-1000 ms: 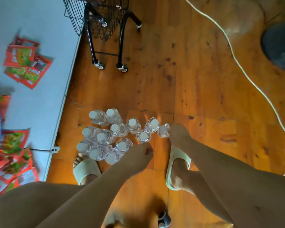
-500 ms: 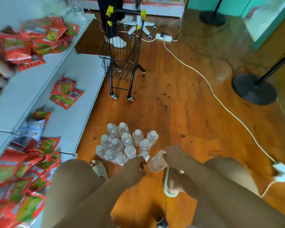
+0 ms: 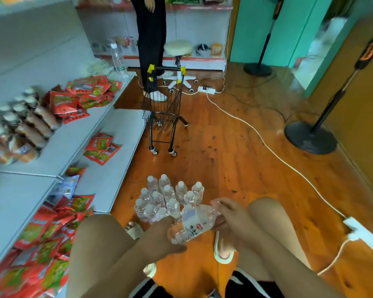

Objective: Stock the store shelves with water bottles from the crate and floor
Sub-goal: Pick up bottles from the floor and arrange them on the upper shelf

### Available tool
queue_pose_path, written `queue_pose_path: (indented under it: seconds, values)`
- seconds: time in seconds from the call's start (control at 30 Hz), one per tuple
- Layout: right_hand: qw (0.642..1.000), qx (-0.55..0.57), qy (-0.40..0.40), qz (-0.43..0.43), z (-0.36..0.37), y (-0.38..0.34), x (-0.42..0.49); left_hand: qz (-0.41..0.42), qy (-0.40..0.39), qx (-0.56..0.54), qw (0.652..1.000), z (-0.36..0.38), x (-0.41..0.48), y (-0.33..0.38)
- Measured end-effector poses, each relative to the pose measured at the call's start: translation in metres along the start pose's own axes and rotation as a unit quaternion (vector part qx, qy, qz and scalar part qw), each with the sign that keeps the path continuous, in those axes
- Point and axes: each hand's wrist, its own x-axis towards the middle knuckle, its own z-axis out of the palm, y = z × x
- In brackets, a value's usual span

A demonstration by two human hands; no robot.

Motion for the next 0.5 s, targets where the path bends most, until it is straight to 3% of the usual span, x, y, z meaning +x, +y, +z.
queue_pose_path:
  seconds: [0.17,0.37,0.5]
  values:
    - [0.999,0.013,0.040,0.007,0.031,-0.001,0.002,-0.004,0.037,-0.058,0.998,-0.001,-0.032,0.013]
    - [0.998,-0.031,-0.047,0.036,0.073,-0.003,0.007,-0.053,0.090,-0.087,0.991,-0.008,-0.060,0.008]
    - [0.992,-0.034,-0.114,0.044,0.105,-0.012,0.021,-0.072,0.131,-0.181,0.972,-0.003,-0.090,0.011]
